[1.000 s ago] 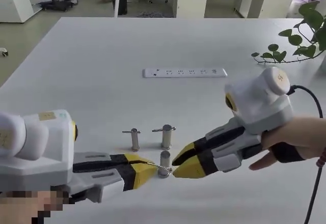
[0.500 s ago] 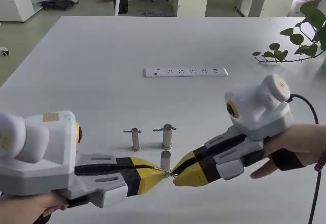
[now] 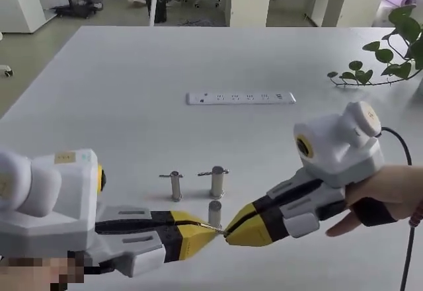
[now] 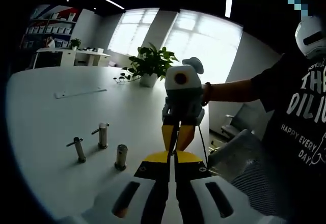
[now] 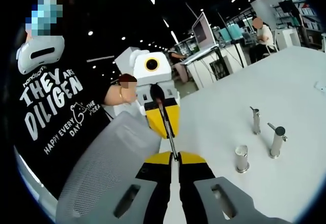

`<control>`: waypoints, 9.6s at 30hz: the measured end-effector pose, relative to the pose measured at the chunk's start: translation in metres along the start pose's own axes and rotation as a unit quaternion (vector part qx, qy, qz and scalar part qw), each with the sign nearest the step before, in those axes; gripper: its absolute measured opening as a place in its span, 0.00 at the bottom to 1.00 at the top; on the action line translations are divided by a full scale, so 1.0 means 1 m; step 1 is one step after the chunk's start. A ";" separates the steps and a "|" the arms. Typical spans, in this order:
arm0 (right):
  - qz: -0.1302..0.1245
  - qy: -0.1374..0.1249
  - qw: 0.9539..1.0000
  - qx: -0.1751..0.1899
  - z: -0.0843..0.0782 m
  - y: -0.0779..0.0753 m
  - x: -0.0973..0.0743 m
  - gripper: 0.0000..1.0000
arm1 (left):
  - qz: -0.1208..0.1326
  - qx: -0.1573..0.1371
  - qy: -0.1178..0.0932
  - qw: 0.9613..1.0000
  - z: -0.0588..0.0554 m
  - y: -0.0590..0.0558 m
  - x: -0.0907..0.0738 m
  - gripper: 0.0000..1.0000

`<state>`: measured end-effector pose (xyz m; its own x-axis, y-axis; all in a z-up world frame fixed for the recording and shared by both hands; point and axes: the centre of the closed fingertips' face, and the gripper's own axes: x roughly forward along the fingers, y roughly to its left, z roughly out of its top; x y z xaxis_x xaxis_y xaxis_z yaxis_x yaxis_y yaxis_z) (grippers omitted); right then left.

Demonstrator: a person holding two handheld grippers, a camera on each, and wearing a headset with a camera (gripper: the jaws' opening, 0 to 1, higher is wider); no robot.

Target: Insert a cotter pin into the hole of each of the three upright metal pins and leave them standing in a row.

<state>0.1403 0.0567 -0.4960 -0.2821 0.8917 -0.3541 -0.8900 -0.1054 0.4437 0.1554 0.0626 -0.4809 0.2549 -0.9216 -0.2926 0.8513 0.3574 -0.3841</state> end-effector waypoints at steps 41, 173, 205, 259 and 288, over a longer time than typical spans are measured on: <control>-0.155 0.181 0.969 -0.070 -0.043 -0.069 -0.042 0.00 | 0.140 0.097 0.026 0.985 -0.021 0.057 0.012 0.21; -0.151 0.244 0.950 -0.121 -0.031 -0.101 -0.020 0.00 | 0.190 0.066 0.025 0.979 -0.053 0.100 0.062 0.14; -0.167 0.208 0.956 -0.119 -0.022 -0.105 0.002 0.16 | 0.186 0.059 0.054 0.979 -0.058 0.087 0.044 0.27; -0.215 0.203 0.947 -0.124 -0.031 -0.134 -0.052 0.08 | 0.206 0.056 0.037 0.976 -0.044 0.091 0.021 0.47; -0.250 0.189 0.943 -0.109 -0.028 -0.164 -0.078 0.08 | 0.224 0.042 0.028 0.973 -0.035 0.093 -0.007 0.55</control>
<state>0.2979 -0.0084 -0.5640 0.1218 0.6375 -0.7607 -0.9866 0.1618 -0.0224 0.2164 0.1074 -0.5450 0.5858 -0.6653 -0.4629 0.6951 0.7061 -0.1352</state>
